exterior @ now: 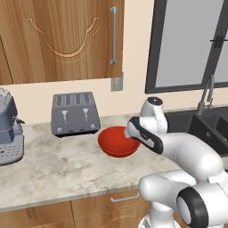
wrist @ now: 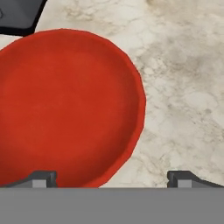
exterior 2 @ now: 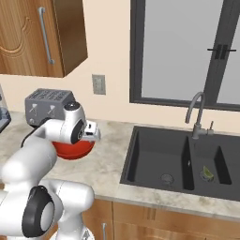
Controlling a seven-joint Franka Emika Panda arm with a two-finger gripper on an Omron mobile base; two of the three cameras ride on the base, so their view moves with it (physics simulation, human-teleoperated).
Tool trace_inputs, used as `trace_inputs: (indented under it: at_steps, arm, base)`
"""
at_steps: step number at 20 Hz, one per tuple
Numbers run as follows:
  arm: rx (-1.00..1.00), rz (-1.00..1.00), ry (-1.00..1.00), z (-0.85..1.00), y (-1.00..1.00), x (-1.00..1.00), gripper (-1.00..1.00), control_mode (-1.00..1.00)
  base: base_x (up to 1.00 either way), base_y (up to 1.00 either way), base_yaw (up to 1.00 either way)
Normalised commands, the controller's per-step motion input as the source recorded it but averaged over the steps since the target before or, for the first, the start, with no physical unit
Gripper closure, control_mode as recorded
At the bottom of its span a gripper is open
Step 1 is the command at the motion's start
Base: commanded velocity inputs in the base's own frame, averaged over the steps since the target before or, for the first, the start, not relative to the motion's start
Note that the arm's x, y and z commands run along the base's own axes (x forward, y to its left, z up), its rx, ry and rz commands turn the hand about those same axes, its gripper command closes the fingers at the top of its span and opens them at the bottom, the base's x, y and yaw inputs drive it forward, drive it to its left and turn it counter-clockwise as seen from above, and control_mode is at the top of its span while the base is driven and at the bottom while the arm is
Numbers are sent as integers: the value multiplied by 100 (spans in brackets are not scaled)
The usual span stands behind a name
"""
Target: Clear the mugs and bowl far away from the sink.
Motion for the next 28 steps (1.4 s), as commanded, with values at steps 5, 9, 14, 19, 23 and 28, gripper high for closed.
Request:
trace_inputs:
  at_steps: [5, 9, 14, 19, 23, 28]
  arm:
    - [-1, 4, 3, -15, -7, 2, -100, -100]
    - [0, 1, 10, -9, -18, 14, -100, -100]
    - [0, 1, 6, -8, -11, 13, -100, -100]
    - [0, 0, 3, -17, 0, 21, -100, -100]
    - [0, 0, 0, -22, 0, 18, -100, -100]
    - [1, 0, 0, -21, 0, 13, -100, -100]
  base:
    - [0, 0, 0]
    - [0, 0, 0]
    - [0, 0, 0]
    - [0, 0, 0]
    - [0, 0, 0]
    - [0, 0, 0]
